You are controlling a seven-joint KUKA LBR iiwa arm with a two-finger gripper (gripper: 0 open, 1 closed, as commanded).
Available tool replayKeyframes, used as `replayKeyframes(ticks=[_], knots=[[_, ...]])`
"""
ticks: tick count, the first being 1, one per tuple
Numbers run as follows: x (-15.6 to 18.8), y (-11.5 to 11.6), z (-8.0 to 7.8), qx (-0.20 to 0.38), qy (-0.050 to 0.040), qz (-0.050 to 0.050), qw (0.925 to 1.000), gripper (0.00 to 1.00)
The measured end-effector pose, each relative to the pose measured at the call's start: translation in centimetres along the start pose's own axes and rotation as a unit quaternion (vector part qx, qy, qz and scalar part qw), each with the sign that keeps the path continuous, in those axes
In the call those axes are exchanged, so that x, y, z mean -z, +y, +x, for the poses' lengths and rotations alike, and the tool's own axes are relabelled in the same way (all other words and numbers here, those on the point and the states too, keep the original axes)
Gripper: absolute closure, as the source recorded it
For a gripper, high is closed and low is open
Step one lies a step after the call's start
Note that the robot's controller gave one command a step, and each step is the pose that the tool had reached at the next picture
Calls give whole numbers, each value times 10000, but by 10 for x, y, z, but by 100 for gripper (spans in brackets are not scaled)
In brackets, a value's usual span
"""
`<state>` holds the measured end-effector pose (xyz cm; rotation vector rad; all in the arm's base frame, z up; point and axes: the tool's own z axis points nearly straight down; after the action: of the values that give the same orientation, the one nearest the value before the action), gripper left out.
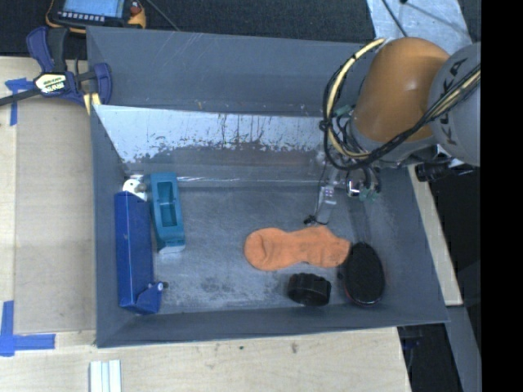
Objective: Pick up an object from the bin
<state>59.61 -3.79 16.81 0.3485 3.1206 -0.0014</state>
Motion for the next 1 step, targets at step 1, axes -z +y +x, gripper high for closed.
replayKeyframes(ticks=[1], knots=[[21,-39,1,447,-25,-12,9990,0]])
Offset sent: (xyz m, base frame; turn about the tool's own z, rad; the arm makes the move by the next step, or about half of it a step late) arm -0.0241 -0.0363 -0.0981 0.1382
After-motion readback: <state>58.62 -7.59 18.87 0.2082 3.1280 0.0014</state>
